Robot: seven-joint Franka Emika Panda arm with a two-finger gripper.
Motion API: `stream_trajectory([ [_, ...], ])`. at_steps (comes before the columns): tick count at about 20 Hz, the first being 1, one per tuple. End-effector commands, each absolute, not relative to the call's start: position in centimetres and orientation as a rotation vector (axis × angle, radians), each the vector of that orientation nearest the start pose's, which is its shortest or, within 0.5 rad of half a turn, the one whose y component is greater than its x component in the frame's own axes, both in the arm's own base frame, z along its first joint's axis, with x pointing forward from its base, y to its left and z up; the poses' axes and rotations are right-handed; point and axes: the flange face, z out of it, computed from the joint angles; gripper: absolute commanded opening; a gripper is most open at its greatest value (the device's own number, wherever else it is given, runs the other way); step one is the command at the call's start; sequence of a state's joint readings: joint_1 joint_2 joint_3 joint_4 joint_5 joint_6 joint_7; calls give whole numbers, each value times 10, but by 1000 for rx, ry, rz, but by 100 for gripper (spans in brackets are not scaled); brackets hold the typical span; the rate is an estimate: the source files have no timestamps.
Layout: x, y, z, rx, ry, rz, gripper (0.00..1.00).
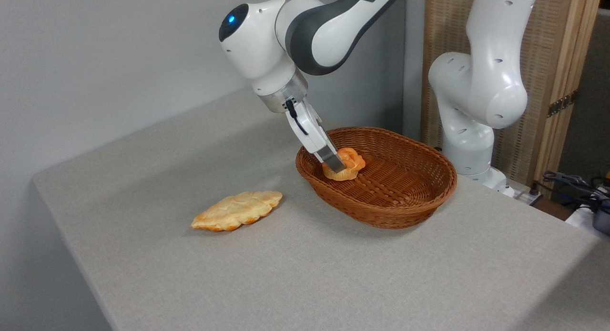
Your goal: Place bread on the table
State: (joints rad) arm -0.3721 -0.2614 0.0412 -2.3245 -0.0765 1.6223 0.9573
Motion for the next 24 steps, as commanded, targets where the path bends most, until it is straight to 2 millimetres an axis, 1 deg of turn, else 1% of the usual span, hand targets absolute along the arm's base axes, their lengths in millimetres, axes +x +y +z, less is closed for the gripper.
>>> stream_trajectory([
  [1,385,-138,431,-2645,1981,667,45],
  [4,393,-128,473,-2670,1972,641,46],
  [6,404,-121,496,-2697,1952,566,48],
  [8,416,-111,511,-2724,1924,477,49],
  [9,426,-103,518,-2745,1899,406,49],
  [11,442,-99,525,-2747,1856,237,49],
  [12,453,-95,523,-2751,1823,155,51],
  [13,465,-85,521,-2767,1776,88,52],
  [15,484,-81,513,-2762,1728,-8,55],
  [16,493,-78,507,-2765,1703,-42,57],
  [17,500,-75,504,-2760,1686,-83,61],
  [18,506,-76,500,-2749,1677,-106,85],
  [19,512,-75,493,-2748,1664,-115,100],
  [20,514,-76,487,-2745,1665,-106,100],
  [22,521,-64,474,-2768,1634,-78,100],
  [24,526,-63,463,-2772,1627,-62,100],
])
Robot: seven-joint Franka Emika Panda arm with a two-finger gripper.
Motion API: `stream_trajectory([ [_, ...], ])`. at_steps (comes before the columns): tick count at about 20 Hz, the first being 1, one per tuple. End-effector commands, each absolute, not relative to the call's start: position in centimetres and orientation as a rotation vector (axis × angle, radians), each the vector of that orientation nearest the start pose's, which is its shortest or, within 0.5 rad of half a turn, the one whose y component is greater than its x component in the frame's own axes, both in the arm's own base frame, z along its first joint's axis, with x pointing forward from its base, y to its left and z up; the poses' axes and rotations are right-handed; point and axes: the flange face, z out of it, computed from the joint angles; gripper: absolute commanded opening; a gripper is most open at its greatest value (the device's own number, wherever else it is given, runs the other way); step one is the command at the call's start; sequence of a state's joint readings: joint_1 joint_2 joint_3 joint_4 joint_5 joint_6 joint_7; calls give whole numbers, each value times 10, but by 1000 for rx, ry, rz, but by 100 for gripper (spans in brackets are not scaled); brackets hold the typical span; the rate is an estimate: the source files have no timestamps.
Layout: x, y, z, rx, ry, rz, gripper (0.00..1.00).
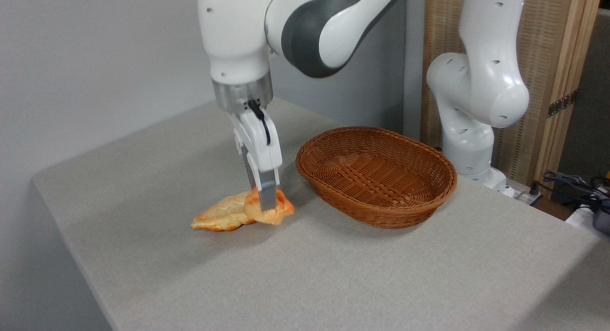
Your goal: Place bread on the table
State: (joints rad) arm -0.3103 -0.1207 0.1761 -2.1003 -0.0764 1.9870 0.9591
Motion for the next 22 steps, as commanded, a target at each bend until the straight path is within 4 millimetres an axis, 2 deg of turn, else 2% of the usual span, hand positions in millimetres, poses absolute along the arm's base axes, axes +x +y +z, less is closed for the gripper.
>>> stream_trajectory([
  [1,528,-64,458,-2773,1627,-52,100],
  [4,532,-65,459,-2768,1612,-100,100],
  [10,536,-65,477,-2768,1589,-151,100],
  [12,540,-66,501,-2790,1528,-199,100],
  [15,546,-76,573,-2896,1303,-262,100],
  [17,549,-73,614,-2903,1249,-315,100],
  [19,545,-73,630,-2939,1198,-287,100],
  [20,545,-75,637,-2979,1114,-261,100],
  [22,548,-76,644,-3001,1066,-227,100],
])
